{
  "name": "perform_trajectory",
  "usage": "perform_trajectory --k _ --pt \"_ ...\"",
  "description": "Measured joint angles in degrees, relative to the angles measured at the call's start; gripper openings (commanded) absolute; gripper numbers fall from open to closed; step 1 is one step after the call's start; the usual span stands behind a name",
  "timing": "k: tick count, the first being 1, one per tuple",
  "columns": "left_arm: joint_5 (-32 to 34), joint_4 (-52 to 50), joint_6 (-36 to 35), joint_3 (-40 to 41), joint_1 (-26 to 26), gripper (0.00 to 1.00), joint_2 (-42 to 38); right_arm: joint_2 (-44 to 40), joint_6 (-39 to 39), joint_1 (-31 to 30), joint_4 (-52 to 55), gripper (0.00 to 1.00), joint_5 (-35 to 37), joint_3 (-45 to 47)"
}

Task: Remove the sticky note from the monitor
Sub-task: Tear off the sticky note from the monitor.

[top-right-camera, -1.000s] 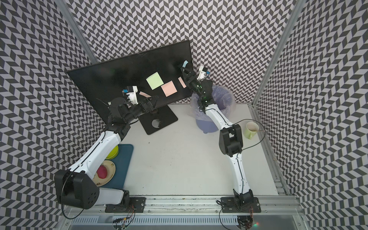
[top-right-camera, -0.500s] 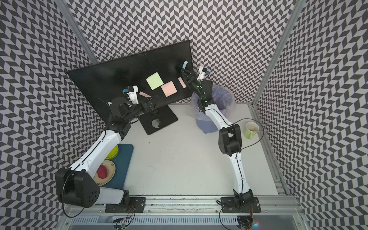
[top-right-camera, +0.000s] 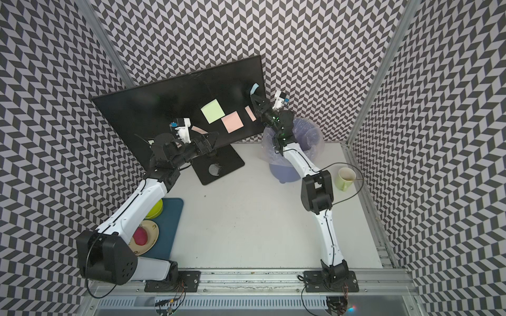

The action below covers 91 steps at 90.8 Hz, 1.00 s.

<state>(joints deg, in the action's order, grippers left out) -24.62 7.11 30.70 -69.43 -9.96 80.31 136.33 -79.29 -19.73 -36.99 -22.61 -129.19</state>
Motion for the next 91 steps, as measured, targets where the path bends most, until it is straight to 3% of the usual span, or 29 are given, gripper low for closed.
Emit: perform_trajectory --k 19,37,60,91 --pt "-0.33 0.00 -0.02 -0.15 -0.02 1.00 0.48 0.00 -0.17 0.04 -1.03 0.06 -0.35 -0.13" --pt "-0.61 -0.15 -0.02 -0.24 -0.02 1.00 0.90 0.00 -0.04 0.04 -2.34 0.00 -1.16 -0.22" --pt "-0.61 -0.44 -0.22 -0.33 -0.02 1.00 0.92 -0.04 -0.31 0.07 -4.35 0.00 -2.49 0.26" --pt "-0.61 -0.98 -0.83 -0.94 -0.02 1.00 1.03 -3.58 1.44 0.11 -6.80 0.00 -3.30 7.91"
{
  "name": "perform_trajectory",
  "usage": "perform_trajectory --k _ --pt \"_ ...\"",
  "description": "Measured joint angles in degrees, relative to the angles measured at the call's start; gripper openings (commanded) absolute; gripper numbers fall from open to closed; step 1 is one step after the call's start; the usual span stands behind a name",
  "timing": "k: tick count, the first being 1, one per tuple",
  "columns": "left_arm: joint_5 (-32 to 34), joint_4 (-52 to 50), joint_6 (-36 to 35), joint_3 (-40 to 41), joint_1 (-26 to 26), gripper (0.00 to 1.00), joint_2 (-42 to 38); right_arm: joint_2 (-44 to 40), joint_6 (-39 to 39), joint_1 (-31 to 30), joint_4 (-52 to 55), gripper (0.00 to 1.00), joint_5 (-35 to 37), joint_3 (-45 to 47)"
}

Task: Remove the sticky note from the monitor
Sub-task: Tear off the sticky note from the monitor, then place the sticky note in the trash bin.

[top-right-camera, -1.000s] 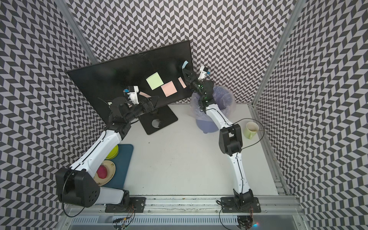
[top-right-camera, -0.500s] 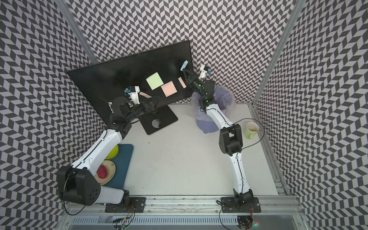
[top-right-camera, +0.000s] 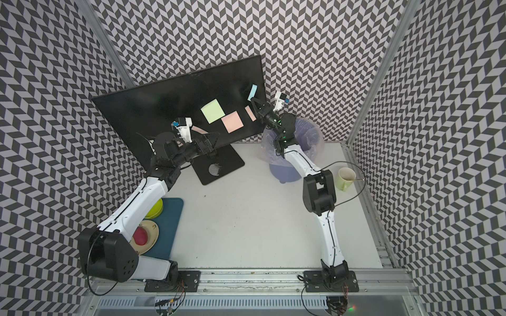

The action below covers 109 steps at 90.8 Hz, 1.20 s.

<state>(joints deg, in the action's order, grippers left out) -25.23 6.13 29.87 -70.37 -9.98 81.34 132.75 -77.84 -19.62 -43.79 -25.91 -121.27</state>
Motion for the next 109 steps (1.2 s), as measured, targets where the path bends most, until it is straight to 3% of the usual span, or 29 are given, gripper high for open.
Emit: perform_trajectory --k 18,40,56,75,100,109 --pt "0.02 -0.52 -0.39 0.00 0.00 1.00 0.00 -4.55 3.10 0.46 -0.70 0.00 -0.57 7.10" --pt "0.04 -0.70 -0.42 -0.04 0.00 1.00 0.07 -13.40 12.61 1.81 5.44 0.00 -0.96 12.09" --pt "0.04 -0.76 -0.42 -0.04 0.00 1.00 0.11 -21.97 27.17 3.96 18.01 0.00 -0.15 13.81" --pt "0.09 -0.96 -0.46 -0.07 -0.04 1.00 0.20 -29.29 46.97 6.36 32.85 0.00 6.25 17.38" --pt "0.79 -1.64 -0.90 -0.13 -0.92 1.00 0.35 -29.27 67.60 7.06 50.64 0.00 17.40 17.97" --pt "0.98 -1.99 -1.14 -0.74 -1.29 1.00 0.39 -28.79 71.41 7.06 53.64 0.13 20.39 17.81"
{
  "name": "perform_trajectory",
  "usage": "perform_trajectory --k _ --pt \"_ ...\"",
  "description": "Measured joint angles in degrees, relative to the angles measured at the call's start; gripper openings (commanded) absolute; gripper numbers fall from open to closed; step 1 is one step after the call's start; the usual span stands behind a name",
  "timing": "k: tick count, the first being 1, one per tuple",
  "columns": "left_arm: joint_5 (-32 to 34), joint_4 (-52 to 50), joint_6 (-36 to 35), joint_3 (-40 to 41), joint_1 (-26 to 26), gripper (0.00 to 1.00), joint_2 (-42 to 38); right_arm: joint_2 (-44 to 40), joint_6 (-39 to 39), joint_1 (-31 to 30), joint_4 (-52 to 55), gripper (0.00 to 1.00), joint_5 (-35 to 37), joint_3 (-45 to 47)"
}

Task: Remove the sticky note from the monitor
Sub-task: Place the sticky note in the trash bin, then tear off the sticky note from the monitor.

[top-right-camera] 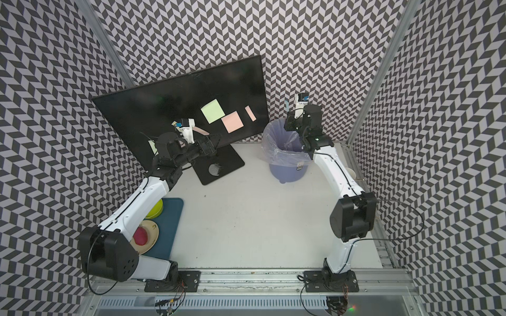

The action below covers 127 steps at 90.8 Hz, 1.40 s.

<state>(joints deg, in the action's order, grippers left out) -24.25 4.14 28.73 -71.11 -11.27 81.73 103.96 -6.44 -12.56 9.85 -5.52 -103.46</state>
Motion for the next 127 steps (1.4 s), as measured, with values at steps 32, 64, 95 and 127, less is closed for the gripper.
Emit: perform_trajectory --k 32,64,95,127 --pt "0.20 -0.22 -0.59 -0.96 -0.35 1.00 0.02 1.20 4.87 -0.42 4.83 0.61 3.30 -6.03" --pt "0.35 -1.01 -0.81 -1.01 -0.35 1.00 0.02 2.86 1.20 -5.86 1.27 0.80 -6.10 -7.23" --pt "0.37 -2.78 -2.01 -1.03 -0.35 1.00 0.00 16.46 -7.21 -9.73 0.09 0.81 -15.10 -19.37" --pt "0.33 -4.22 -3.48 -1.03 -0.35 1.00 -0.31 22.40 -12.57 -8.07 0.42 0.75 -19.89 -25.77"
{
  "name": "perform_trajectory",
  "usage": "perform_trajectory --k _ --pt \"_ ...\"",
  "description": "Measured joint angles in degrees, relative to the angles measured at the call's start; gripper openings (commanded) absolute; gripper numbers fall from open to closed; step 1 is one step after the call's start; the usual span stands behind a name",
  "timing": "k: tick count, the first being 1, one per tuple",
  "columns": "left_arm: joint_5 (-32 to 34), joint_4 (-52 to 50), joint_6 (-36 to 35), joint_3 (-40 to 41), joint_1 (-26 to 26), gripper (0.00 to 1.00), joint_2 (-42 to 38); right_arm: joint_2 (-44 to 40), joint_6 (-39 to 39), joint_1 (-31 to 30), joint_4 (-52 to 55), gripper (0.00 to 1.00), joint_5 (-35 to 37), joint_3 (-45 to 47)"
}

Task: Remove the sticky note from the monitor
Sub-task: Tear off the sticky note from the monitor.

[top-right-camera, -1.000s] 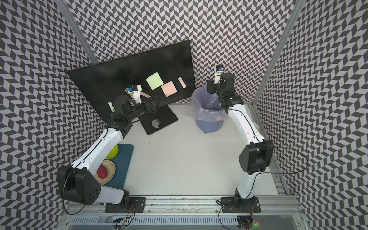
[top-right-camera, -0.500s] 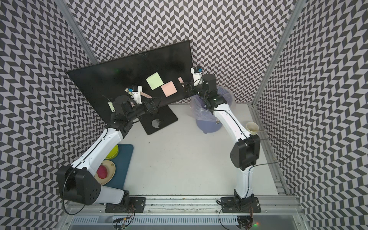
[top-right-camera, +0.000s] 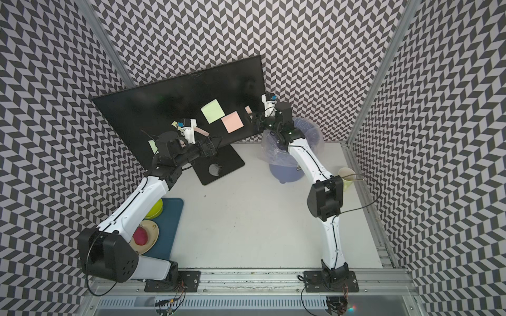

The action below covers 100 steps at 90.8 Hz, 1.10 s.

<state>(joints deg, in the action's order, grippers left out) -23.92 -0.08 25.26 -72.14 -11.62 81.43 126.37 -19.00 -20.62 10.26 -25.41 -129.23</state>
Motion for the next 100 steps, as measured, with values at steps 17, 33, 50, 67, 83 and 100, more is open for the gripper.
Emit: perform_trajectory --k 17,33,50,67,83,100 --pt "-0.04 -0.35 -0.15 0.00 0.00 1.00 -0.02 2.32 -1.46 0.52 0.04 0.74 -1.01 -3.37" --pt "-0.39 -0.92 -0.17 0.00 0.00 1.00 -0.02 3.76 -1.55 0.55 0.50 0.72 -0.76 -4.22" --pt "-0.79 -1.09 -0.20 0.00 0.00 1.00 -0.02 4.85 -1.38 0.55 1.25 0.66 -0.83 -4.72" --pt "-1.03 -1.29 -0.22 0.00 0.00 1.00 -0.02 6.03 -1.68 0.55 1.36 0.57 -1.18 -6.16" --pt "-1.07 -1.33 -0.37 0.00 0.00 1.00 -0.02 6.38 -2.36 0.55 0.83 0.48 -1.66 -6.60" --pt "-1.09 -1.46 -0.37 0.00 0.00 1.00 -0.02 6.99 -3.39 0.52 0.00 0.41 -2.64 -6.93"
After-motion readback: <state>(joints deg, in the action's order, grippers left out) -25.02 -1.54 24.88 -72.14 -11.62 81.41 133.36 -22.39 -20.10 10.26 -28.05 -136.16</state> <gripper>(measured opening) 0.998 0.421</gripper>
